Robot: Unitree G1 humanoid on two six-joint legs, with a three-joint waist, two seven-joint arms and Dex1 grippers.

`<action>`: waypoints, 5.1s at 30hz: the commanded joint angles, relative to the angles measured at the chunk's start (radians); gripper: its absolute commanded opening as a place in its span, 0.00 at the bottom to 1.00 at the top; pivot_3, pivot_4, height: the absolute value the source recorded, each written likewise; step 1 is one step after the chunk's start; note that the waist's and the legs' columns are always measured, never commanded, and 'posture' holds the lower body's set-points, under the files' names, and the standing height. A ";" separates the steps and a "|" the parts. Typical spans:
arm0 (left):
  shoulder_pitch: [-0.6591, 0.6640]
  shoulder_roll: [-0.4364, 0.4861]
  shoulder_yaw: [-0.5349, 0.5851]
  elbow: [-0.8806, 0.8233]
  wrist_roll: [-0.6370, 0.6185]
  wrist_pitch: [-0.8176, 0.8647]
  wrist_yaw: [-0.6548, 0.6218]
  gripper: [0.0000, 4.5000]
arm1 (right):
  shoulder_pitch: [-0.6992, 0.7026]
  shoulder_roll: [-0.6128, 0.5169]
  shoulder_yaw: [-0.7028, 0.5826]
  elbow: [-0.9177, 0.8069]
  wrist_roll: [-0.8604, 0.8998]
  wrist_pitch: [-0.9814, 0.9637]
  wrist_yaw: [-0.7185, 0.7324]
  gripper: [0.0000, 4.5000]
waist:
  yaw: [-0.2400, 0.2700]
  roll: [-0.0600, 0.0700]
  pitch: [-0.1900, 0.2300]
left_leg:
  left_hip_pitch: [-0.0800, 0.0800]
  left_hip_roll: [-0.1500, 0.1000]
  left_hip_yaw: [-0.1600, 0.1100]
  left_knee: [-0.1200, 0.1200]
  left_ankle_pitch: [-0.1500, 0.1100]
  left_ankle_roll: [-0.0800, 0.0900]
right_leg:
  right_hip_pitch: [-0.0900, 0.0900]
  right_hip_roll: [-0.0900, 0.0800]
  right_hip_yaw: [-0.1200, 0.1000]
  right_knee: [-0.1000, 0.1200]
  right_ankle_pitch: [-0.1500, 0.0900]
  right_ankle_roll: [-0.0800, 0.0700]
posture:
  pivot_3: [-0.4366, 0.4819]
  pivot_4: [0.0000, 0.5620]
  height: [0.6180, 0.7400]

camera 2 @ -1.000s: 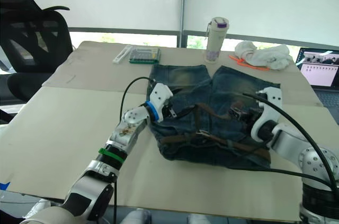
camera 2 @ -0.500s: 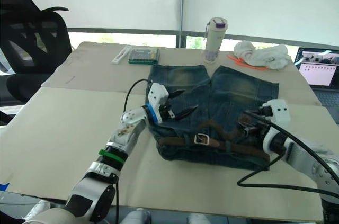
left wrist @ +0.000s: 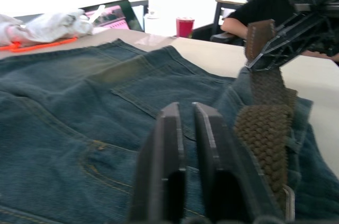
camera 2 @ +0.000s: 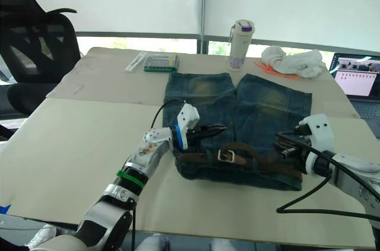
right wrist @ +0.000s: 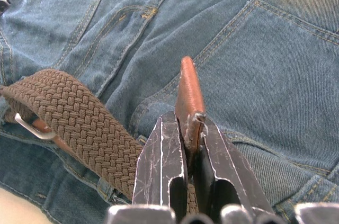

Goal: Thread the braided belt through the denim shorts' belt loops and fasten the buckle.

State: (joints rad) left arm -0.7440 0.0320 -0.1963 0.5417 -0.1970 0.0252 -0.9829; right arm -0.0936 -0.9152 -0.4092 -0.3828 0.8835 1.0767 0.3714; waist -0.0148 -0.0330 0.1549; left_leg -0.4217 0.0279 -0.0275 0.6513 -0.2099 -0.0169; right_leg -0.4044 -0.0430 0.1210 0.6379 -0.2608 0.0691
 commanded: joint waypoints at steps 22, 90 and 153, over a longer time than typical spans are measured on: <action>-0.057 -0.050 -0.078 0.213 0.151 -0.126 -0.012 0.01 | 0.010 0.017 -0.080 -0.032 -0.073 0.013 0.027 0.00 | 0.001 0.000 0.000 | 0.000 -0.001 0.000 0.003 0.000 0.000 | 0.000 0.000 0.000 0.003 0.000 0.000 | 0.48 0.27 0.98; 0.001 0.039 0.070 -0.408 0.086 0.059 0.285 0.35 | -0.394 0.670 -0.086 0.014 0.368 -0.046 -0.504 0.00 | -0.023 0.002 0.000 | 0.005 0.000 -0.001 0.008 -0.002 0.003 | 0.007 0.000 0.001 0.008 -0.001 0.002 | 0.48 0.27 0.98; 0.084 0.216 -0.180 -0.334 0.493 -0.241 0.414 0.00 | 0.003 -0.014 0.470 -0.114 -0.341 -0.524 0.097 0.99 | -0.026 0.005 0.000 | -0.001 0.000 0.000 0.008 -0.002 0.003 | 0.000 0.001 0.002 0.008 -0.001 0.002 | 0.48 0.27 0.98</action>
State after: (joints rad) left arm -0.6557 0.2465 -0.3945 0.2585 0.3217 -0.2304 -0.5461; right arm -0.0787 -0.9289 0.0430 -0.4864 0.6257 0.5993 0.4604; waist -0.0409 -0.0283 0.1552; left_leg -0.4225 0.0278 -0.0272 0.6599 -0.2118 -0.0140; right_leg -0.4045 -0.0422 0.1232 0.6455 -0.2620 0.0710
